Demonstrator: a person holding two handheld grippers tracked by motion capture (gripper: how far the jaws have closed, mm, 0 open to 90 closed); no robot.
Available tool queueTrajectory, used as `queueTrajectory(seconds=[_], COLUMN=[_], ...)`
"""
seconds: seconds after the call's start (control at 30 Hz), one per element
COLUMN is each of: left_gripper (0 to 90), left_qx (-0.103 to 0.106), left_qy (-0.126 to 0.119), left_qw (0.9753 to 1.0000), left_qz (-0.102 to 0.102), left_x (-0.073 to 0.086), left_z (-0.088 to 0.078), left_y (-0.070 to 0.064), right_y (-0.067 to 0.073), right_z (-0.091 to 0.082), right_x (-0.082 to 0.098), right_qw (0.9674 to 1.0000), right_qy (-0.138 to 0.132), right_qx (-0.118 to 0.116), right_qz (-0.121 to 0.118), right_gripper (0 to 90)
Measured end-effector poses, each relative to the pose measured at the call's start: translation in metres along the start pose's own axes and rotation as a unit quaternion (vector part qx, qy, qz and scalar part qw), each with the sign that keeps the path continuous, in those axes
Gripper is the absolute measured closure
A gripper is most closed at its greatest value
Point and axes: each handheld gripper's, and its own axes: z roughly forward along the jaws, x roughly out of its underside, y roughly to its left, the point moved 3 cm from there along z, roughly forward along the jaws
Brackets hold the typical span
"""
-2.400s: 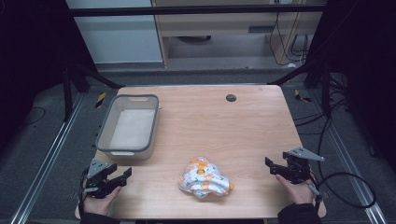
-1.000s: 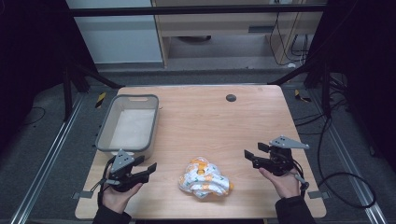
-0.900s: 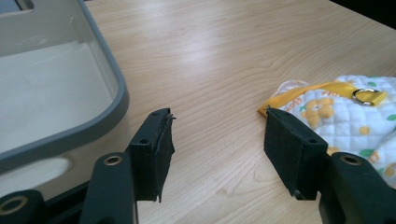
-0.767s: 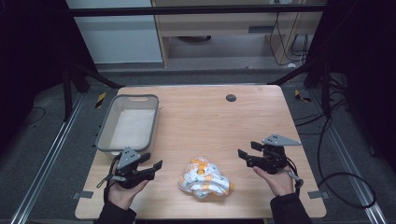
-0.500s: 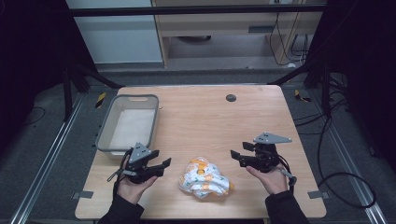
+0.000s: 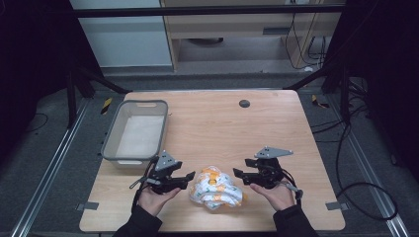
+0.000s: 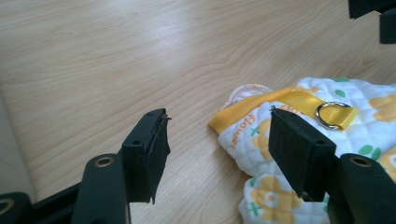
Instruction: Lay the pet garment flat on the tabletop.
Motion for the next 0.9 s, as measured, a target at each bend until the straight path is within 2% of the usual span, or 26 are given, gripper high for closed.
queueTrajectory(seconds=[0.33, 0.53, 0.8, 0.9], left_gripper=[35.7, 35.1, 35.6, 36.2], left_qx=[0.015, 0.024, 0.027, 0.027], left_qy=[0.016, 0.035, 0.054, 0.059], left_qw=[0.9998, 0.9991, 0.9981, 0.9979], left_qz=[-0.001, 0.005, 0.011, 0.007], left_x=[-0.001, 0.005, 0.014, 0.016], left_z=[0.008, 0.017, 0.027, 0.03], left_y=[-0.007, -0.014, -0.021, -0.022], right_y=[0.006, 0.017, 0.02, 0.02], right_z=[0.008, 0.021, 0.029, 0.03], right_x=[0.004, 0.012, 0.025, 0.026], right_qw=[0.9998, 0.9985, 0.9966, 0.9965], right_qy=[0.013, 0.043, 0.067, 0.068], right_qx=[-0.016, -0.033, -0.046, -0.048], right_qz=[-0.001, -0.011, -0.009, -0.011], right_gripper=[38.4, 38.2, 41.6, 43.8])
